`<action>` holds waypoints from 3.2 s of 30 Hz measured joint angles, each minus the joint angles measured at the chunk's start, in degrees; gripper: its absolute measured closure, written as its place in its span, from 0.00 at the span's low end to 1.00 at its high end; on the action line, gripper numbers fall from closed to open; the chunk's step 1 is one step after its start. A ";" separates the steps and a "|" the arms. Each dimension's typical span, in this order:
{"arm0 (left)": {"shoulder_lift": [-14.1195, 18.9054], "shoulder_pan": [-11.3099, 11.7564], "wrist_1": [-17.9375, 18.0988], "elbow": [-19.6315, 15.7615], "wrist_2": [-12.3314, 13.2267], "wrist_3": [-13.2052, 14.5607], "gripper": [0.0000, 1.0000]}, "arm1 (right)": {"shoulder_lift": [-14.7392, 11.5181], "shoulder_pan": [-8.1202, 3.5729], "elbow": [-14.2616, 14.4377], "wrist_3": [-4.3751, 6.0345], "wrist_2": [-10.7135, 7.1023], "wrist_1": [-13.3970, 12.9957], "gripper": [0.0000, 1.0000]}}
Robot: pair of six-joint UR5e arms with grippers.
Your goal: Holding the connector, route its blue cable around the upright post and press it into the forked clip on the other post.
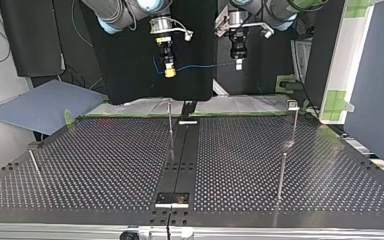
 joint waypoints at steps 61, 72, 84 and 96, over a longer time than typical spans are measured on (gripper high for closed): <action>14.09 4.29 -15.54 3.42 0.17 -5.94 0.99 | -14.26 0.52 -6.20 13.62 -0.38 12.85 1.00; 19.33 5.64 -20.78 6.99 -2.34 -7.97 0.99 | -18.45 0.39 -11.15 13.27 -2.09 17.82 1.00; 25.38 7.01 -26.84 12.95 -4.03 -10.78 0.99 | -18.56 -0.61 -16.91 13.06 -4.79 23.57 1.00; 31.46 9.83 -32.90 19.01 -6.74 -10.51 0.99 | -14.48 -1.40 -23.50 12.30 -9.95 29.66 1.00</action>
